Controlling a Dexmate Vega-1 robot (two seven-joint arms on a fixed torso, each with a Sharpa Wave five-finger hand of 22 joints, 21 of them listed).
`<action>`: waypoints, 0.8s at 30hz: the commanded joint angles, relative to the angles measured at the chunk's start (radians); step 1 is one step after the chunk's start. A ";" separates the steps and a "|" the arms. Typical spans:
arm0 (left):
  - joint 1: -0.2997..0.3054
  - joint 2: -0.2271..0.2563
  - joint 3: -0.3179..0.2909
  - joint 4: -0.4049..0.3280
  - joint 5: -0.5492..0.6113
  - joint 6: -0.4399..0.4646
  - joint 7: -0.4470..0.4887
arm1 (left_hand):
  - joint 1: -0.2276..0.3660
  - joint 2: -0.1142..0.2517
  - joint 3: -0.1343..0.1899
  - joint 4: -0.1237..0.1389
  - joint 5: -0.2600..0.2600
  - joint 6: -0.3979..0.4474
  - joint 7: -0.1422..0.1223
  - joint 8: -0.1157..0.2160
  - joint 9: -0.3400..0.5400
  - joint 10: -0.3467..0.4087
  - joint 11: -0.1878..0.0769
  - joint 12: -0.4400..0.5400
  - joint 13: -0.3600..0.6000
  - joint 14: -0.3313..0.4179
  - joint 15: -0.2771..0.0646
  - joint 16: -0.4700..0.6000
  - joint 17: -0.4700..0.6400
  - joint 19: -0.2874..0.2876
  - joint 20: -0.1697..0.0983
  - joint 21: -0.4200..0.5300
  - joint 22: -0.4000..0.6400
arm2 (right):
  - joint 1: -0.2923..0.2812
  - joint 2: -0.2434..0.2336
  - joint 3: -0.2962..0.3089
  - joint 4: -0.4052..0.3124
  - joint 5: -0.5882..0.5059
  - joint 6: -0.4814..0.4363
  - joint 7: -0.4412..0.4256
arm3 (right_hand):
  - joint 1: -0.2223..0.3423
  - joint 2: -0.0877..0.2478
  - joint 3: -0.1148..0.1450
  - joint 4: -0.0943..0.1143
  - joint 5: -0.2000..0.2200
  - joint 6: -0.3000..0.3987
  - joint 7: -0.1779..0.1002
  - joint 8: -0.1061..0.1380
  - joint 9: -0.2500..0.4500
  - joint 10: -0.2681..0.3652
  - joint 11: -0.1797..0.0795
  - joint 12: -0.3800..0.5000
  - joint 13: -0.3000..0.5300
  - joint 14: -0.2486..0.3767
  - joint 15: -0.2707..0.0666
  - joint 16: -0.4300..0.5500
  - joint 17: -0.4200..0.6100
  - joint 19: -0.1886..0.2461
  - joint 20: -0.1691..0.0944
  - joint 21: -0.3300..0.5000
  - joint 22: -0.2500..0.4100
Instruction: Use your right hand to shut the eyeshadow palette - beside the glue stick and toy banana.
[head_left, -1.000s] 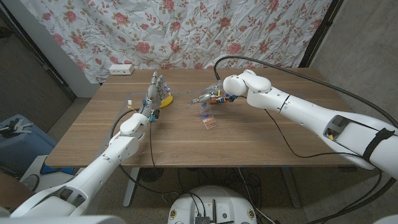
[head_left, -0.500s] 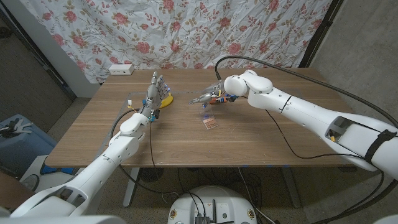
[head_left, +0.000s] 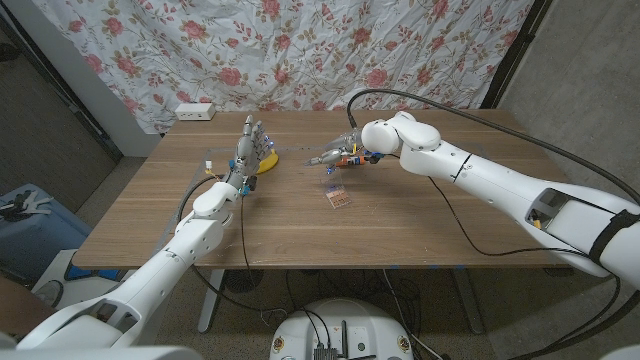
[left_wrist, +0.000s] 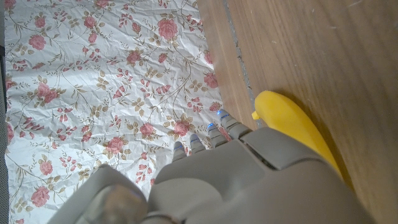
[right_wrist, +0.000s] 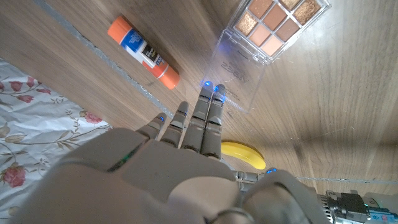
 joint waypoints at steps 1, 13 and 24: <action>0.000 -0.001 0.000 0.000 0.001 0.000 0.001 | 0.013 -0.004 0.005 0.006 0.005 0.001 -0.005 0.006 0.003 0.002 -0.008 0.005 0.004 -0.007 -0.070 0.008 0.003 0.009 -0.008 0.007 0.004 | -0.007 -0.015 0.008 -0.032 -0.011 -0.009 0.014 | -0.009 0.010 -0.010 0.003 0.007 0.011 -0.001 0.012 0.004 0.027 0.000 0.010 0.008 0.017 -0.005 0.010 0.005 0.005 -0.005 0.006 0.004; 0.000 -0.001 0.000 0.001 0.001 -0.001 0.000 | 0.013 -0.004 0.006 0.006 0.005 0.001 -0.005 0.006 0.003 0.002 -0.009 0.005 0.004 -0.006 -0.072 0.008 0.003 0.009 -0.009 0.007 0.004 | -0.025 -0.033 0.024 -0.065 -0.011 -0.021 0.022 | -0.007 0.013 -0.020 0.003 0.012 -0.004 -0.009 0.010 0.007 0.032 0.000 0.009 0.016 0.025 -0.008 0.013 0.005 0.011 -0.010 0.007 0.004; 0.000 0.000 0.000 0.000 0.000 0.000 0.000 | 0.013 -0.004 0.006 0.006 0.005 0.001 -0.005 0.006 0.003 0.002 -0.010 0.005 0.004 -0.007 -0.072 0.008 0.003 0.009 -0.009 0.007 0.004 | -0.040 -0.044 0.035 -0.083 -0.008 -0.019 0.020 | -0.006 0.016 -0.027 0.002 0.015 -0.011 -0.009 0.010 0.008 0.027 0.000 0.004 0.022 0.021 -0.007 0.012 0.004 0.014 -0.011 0.007 0.004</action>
